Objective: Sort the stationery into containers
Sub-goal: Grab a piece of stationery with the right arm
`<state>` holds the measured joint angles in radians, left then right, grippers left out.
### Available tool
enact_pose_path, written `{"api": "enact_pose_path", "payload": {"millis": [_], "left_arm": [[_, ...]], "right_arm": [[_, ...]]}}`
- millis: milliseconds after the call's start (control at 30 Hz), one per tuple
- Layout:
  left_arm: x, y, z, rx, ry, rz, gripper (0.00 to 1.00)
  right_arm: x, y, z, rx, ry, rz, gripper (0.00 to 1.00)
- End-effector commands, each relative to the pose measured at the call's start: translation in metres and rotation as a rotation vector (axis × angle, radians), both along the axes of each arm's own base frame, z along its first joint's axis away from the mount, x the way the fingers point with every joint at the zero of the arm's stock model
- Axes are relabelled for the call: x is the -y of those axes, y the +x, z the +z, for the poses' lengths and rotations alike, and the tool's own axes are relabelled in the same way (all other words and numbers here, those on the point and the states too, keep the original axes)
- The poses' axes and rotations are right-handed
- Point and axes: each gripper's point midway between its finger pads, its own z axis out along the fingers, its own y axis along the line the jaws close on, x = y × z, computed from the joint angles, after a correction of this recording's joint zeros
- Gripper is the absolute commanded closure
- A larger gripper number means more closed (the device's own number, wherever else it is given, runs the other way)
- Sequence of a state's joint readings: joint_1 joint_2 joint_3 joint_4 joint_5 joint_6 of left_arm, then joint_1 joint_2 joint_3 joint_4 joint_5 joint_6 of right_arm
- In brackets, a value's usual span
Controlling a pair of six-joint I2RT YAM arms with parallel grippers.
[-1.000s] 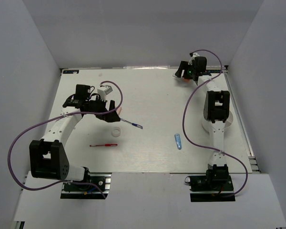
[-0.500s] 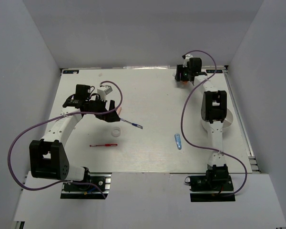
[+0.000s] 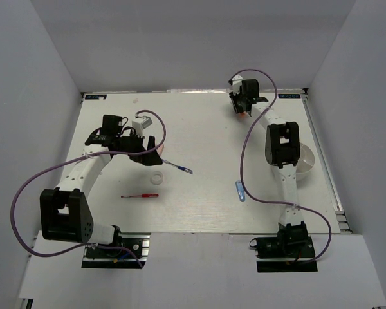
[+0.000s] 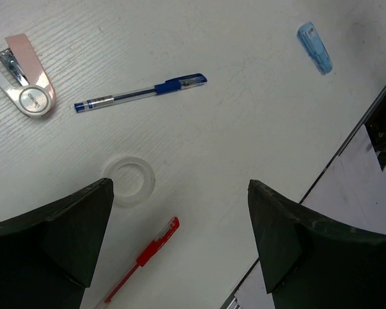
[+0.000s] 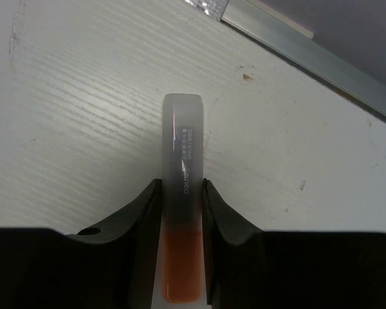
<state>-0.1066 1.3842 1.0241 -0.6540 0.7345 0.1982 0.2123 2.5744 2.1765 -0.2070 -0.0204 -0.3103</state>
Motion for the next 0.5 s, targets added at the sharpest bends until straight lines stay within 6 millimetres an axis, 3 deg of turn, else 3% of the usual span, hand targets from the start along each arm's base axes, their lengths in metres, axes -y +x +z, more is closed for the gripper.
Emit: {"api": "enact_pose_path", "payload": {"millis": [0,100,200,233,400,467], "left_arm": [[0.011,-0.005,0.025,0.104,-0.079,-0.068,0.06],[0.010,-0.004,0.041,0.195,-0.084,-0.067,0.07],[0.007,0.002,0.058,0.292,-0.066,-0.054,0.11],[0.006,0.008,0.065,0.337,-0.056,-0.044,0.20],[-0.001,0.017,0.119,0.690,0.014,-0.045,0.30],[0.000,0.013,0.119,0.742,0.039,-0.107,0.35]], "right_arm": [[0.010,-0.035,-0.006,-0.120,-0.040,0.056,0.82],[0.003,-0.058,-0.012,-0.179,0.002,0.089,0.97],[-0.012,-0.081,0.015,-0.203,0.087,0.137,1.00],[-0.014,-0.088,0.023,-0.215,0.113,0.145,1.00],[-0.059,-0.152,0.081,-0.331,0.370,0.282,1.00],[-0.074,-0.176,0.099,-0.377,0.458,0.350,1.00]]}}
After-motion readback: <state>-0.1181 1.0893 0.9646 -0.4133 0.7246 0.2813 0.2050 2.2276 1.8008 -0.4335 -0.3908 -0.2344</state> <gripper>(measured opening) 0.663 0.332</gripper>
